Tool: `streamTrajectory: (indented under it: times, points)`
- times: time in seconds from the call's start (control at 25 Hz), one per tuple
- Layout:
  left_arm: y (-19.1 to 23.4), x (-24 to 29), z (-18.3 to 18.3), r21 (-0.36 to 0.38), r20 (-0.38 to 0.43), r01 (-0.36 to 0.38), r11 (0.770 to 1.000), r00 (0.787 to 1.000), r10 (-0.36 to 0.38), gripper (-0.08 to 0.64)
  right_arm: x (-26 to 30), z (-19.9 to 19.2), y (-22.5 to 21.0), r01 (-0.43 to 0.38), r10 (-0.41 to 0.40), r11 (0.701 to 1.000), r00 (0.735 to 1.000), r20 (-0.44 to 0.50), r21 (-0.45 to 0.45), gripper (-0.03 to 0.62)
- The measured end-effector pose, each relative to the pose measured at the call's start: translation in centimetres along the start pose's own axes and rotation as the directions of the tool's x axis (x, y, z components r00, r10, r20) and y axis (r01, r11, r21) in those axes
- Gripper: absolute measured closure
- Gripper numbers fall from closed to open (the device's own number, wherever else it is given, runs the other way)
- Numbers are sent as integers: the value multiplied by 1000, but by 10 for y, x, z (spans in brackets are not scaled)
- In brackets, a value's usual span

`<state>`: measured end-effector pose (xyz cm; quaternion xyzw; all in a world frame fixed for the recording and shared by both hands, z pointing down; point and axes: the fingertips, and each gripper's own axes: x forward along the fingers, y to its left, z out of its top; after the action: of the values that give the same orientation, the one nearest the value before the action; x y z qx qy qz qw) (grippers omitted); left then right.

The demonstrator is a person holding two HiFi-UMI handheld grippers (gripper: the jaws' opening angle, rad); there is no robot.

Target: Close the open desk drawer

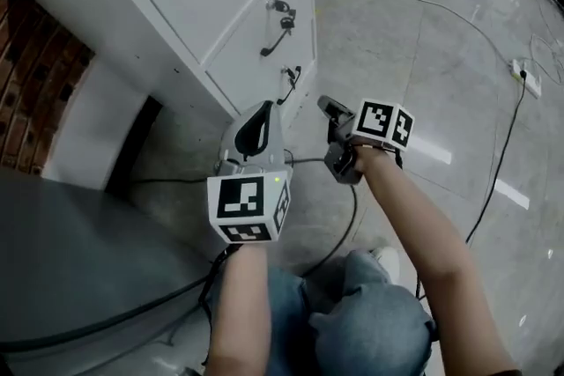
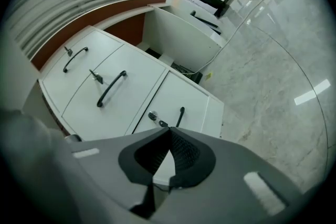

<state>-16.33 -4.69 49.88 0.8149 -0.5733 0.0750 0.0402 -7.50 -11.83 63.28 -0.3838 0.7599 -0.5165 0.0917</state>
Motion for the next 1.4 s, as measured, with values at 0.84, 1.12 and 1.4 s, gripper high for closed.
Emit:
streamTrajectory:
  times: [0.84, 1.12, 1.4]
  points:
    - [-27, 20, -6, -42, -8, 104, 994, 995, -104, 560, -119, 64, 78, 80, -33, 921, 991, 128, -381, 595]
    - [-28, 4, 38, -34, 31, 112, 993, 993, -111, 560, -149, 83, 138, 114, -19, 827, 984, 175, -551, 595]
    - [-18, -19, 89, 4, 71, 94, 996, 993, -94, 560, -168, 92, 219, 148, 7, 654, 979, 201, -742, 595]
